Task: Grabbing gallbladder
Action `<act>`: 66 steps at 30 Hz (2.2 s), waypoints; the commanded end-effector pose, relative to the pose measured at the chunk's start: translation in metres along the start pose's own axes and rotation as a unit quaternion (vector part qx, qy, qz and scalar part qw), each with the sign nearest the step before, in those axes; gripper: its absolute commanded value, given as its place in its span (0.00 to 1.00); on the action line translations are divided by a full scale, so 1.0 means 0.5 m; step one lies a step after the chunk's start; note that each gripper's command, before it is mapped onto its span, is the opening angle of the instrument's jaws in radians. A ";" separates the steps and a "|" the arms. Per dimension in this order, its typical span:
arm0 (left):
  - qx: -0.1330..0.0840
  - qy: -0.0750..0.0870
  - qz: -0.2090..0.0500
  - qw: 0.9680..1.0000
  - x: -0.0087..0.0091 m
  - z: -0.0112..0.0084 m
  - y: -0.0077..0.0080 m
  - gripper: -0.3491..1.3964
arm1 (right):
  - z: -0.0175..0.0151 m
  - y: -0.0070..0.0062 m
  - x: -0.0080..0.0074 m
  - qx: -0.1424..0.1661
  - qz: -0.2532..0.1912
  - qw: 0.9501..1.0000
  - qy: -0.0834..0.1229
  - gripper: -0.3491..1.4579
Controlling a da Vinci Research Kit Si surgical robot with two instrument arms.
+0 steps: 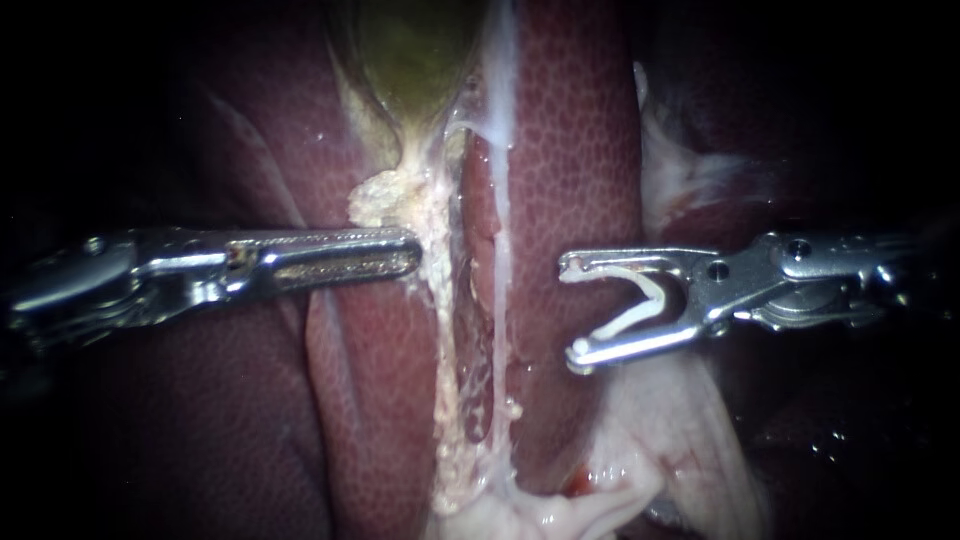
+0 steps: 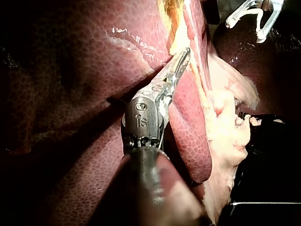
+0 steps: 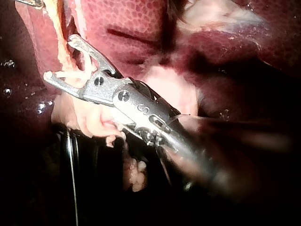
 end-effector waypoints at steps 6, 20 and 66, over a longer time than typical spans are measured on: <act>-0.001 0.000 0.000 1.000 -0.0002 -0.0001 -0.0005 0.00 | 0.0001 0.0000 0.0000 0.000 0.000 1.000 0.000 0.52; -0.002 -0.003 0.004 1.000 -0.0013 -0.0026 -0.0040 0.39 | 0.0001 0.0000 0.0000 0.000 0.000 1.000 0.000 0.52; -0.022 -0.036 0.049 0.998 -0.0110 -0.0030 -0.0006 0.42 | 0.0004 0.0000 0.0001 0.000 0.000 1.000 0.000 0.52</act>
